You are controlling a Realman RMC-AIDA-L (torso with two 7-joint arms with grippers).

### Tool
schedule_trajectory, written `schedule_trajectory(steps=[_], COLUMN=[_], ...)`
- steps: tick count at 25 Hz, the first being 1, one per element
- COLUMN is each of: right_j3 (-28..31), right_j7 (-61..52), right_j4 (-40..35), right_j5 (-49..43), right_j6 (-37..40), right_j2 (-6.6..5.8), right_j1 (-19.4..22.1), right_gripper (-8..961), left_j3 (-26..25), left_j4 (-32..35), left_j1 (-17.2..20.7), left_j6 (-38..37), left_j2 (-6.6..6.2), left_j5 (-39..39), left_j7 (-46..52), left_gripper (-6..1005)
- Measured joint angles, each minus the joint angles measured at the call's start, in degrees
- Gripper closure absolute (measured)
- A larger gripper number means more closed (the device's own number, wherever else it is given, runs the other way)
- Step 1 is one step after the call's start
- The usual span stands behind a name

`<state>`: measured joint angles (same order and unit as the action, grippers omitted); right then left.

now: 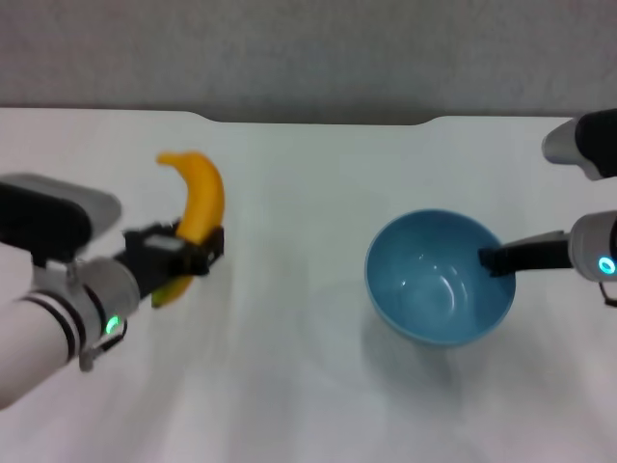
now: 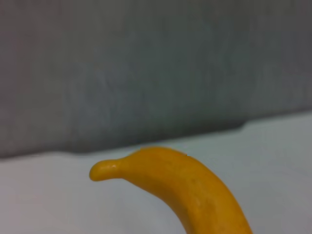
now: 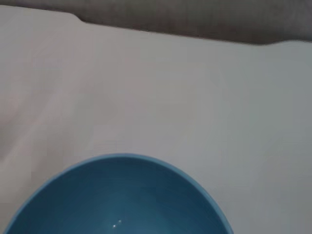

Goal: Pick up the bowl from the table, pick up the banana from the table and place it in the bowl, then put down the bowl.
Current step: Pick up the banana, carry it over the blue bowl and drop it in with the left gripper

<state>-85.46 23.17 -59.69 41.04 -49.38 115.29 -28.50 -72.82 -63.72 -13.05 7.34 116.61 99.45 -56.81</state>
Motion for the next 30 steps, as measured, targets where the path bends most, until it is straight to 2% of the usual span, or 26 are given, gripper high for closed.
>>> schedule_trajectory(steps=[2, 5, 9, 13, 20, 30], right_j3=[-0.7, -3.3, -6.3, -8.6, -8.8, -9.0], right_j7=[0.0, 0.1, 0.3, 0.3, 0.1, -1.2], right_j4=[1.2, 3.1, 7.3, 8.5, 8.4, 10.4], right_j5=[1.2, 3.7, 7.0, 10.2, 13.6, 13.9], right_j6=[-0.1, 0.8, 3.1, 3.4, 2.5, 1.8], right_j2=[0.08, 0.11, 0.1, 0.11, -0.04, 0.13], right_j1=[-0.2, -0.7, -3.8, -5.4, -6.8, -10.2], right_gripper=[920, 920, 920, 920, 920, 921], left_j3=[-0.5, -1.0, -0.7, 0.3, 2.4, 10.2], left_j4=[-2.5, -9.7, -14.1, -15.8, -17.6, -16.2], left_j1=[1.2, 4.0, 5.2, 4.9, 4.7, 2.6], left_j6=[0.1, 0.2, 1.1, 2.2, 3.0, 0.7], left_j2=[-0.03, -0.05, -0.08, -0.04, 0.13, 0.37], left_j5=[-0.4, -1.5, -2.8, -3.3, -4.3, -4.7], left_j7=[0.0, -0.3, -0.5, -0.6, -0.8, -3.9], left_gripper=[503, 503, 503, 503, 502, 502])
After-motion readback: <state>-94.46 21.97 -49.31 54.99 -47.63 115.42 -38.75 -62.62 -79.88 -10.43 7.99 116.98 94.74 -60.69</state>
